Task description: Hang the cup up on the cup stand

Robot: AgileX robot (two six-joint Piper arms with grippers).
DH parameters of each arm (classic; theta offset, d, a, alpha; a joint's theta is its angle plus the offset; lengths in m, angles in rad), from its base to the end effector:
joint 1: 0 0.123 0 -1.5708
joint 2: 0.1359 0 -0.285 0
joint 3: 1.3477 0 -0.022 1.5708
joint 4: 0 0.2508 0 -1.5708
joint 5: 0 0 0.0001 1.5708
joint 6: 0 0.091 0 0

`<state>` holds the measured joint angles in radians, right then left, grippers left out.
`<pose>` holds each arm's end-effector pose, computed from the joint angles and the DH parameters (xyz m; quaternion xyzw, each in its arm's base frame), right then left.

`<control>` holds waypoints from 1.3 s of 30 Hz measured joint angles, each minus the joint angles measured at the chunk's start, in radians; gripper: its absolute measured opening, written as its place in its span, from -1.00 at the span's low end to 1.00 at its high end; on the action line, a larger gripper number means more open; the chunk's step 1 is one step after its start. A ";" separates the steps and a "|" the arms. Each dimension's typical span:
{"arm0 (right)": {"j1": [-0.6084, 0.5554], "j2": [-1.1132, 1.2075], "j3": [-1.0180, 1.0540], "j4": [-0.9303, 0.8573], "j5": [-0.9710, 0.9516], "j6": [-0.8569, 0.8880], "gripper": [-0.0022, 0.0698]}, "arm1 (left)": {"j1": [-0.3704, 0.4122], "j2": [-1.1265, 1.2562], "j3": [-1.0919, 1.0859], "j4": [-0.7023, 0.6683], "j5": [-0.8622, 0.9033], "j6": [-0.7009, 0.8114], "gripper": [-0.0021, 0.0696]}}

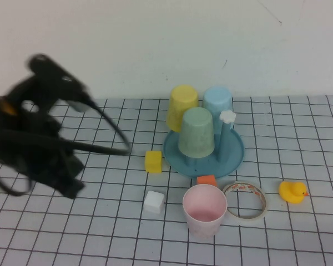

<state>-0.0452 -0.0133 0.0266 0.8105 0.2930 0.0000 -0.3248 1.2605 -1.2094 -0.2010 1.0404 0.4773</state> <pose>0.0546 0.0167 0.1866 0.2394 0.7118 0.3119 0.5821 0.2311 -0.0944 0.3595 0.3503 0.8891 -0.0758 0.2847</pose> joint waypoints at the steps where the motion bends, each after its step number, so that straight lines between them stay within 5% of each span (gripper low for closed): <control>1: 0.000 0.000 0.000 0.000 0.000 0.000 -0.94 | -0.042 0.034 -0.017 0.049 0.005 -0.032 -0.95; 8: 0.000 0.000 0.000 0.001 0.006 -0.010 -0.94 | -0.237 0.221 -0.136 0.207 0.010 -0.158 -0.95; 16: 0.000 0.000 0.000 0.001 0.010 -0.012 -0.94 | -0.338 0.417 -0.291 0.215 -0.005 -0.189 -0.92; 19: 0.000 0.000 0.000 0.001 0.010 -0.013 -0.94 | -0.361 0.489 -0.346 0.215 -0.008 -0.193 -0.72; 25: 0.000 0.000 0.000 0.001 0.011 -0.021 -0.94 | -0.376 0.630 -0.441 0.212 -0.012 -0.284 0.20; 27: 0.000 0.000 0.000 0.001 0.011 -0.023 -0.94 | -0.376 0.672 -0.467 0.212 -0.015 -0.324 0.37; 39: 0.000 0.000 0.000 0.001 0.013 -0.035 -0.94 | -0.376 0.839 -0.493 0.189 -0.015 -0.394 0.42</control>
<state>-0.0452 -0.0133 0.0266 0.8110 0.3062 -0.0347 -0.7007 2.0997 -1.7025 -0.0118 1.0252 0.0838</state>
